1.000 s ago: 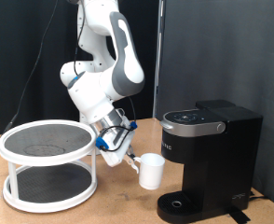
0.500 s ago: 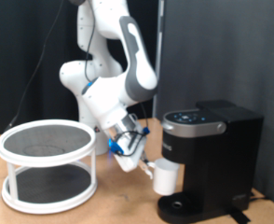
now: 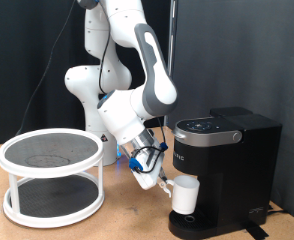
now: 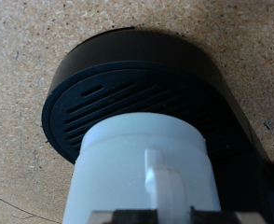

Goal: Make a cup of coffee with the keurig machine

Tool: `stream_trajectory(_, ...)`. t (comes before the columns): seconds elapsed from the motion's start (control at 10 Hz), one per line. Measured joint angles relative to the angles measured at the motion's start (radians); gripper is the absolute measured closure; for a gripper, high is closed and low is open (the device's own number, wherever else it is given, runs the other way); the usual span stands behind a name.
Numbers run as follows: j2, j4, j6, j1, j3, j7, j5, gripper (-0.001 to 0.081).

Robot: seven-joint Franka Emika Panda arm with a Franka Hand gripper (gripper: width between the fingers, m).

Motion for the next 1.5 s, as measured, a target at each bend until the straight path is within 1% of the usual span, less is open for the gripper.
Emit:
stream_trajectory(0.3,0.038,0.018,0.007,0.000,0.014,-0.082,0.082,0.0806)
stream_trajectory(0.4,0.049,0.026,0.008,0.000,0.018,-0.095,0.098,0.0806)
stream_trajectory(0.8,0.084,0.051,0.017,0.001,0.029,-0.117,0.144,0.0806)
stream_trajectory(1.0,0.085,0.055,0.018,0.001,0.030,-0.123,0.154,0.0794)
stream_trajectory(1.1,0.085,0.055,0.018,0.001,0.030,-0.123,0.154,0.0624)
stream_trajectory(1.2,0.085,0.054,0.018,0.001,0.030,-0.123,0.154,0.0624)
stream_trajectory(1.3,0.083,0.051,0.017,-0.001,0.029,-0.112,0.139,0.0423)
stream_trajectory(1.4,0.076,0.037,0.001,-0.007,0.024,-0.074,0.082,0.0423)
stream_trajectory(1.5,0.061,0.014,-0.029,-0.017,0.012,-0.029,0.010,0.0287)
